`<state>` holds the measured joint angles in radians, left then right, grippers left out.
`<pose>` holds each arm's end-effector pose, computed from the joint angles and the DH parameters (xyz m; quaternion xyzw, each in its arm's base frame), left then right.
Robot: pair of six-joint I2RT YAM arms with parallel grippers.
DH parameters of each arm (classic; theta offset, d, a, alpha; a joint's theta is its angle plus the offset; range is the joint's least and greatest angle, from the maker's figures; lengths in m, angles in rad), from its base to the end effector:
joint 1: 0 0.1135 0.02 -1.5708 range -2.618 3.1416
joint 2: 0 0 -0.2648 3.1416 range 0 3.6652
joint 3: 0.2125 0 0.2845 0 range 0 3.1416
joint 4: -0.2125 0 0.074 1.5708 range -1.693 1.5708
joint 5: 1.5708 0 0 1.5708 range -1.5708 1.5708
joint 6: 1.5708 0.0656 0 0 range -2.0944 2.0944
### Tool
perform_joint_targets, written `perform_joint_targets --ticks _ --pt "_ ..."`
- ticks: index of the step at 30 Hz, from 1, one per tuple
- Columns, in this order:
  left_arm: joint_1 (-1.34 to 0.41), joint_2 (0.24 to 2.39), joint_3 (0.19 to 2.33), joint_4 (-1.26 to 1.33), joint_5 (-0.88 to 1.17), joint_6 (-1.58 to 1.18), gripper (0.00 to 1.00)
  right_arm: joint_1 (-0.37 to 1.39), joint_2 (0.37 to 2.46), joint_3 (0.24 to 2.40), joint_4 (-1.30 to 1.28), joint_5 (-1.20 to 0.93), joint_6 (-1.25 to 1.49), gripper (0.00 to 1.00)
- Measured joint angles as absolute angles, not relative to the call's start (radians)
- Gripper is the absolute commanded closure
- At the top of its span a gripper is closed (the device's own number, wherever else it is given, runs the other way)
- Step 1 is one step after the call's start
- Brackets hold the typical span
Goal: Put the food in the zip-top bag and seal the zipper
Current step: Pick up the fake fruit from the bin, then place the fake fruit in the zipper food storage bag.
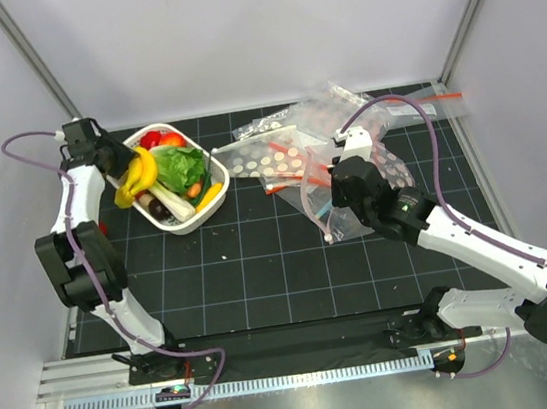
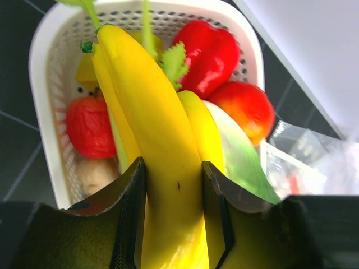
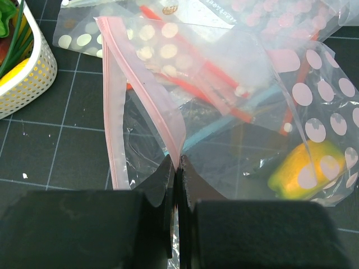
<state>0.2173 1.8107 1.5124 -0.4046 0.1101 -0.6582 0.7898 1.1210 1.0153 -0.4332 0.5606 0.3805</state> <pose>0.4630 0.0948 0.2564 -0.3631 0.8303 -0.1405 0.3987 0.2352 0.1878 0.3158 -0.0362 0.8462 0.0613 0.5281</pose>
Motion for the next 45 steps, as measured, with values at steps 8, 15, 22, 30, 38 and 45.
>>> perform_joint_targets --ticks 8,15,22,30,38,45 --pt "0.211 1.689 1.460 -0.355 0.284 -0.767 0.86 0.790 1.121 1.015 -0.433 0.560 0.381 0.98" --pt "0.126 1.477 1.336 -0.284 0.375 -0.868 0.87 0.790 1.119 1.013 -0.426 0.538 0.380 0.98" --pt "-0.162 1.204 1.141 -0.099 0.350 -0.975 0.86 0.790 1.100 1.007 -0.417 0.503 0.380 0.98" --pt "-0.527 1.181 0.994 0.111 0.310 -0.974 0.87 0.790 1.032 0.994 -0.414 0.472 0.379 0.98" --pt "-0.694 1.336 0.970 0.176 0.393 -0.801 0.89 0.790 1.005 0.989 -0.413 0.476 0.379 0.98" --pt "-0.775 1.314 0.972 0.115 0.385 -0.644 0.88 0.790 1.016 0.986 -0.413 0.477 0.376 0.99"
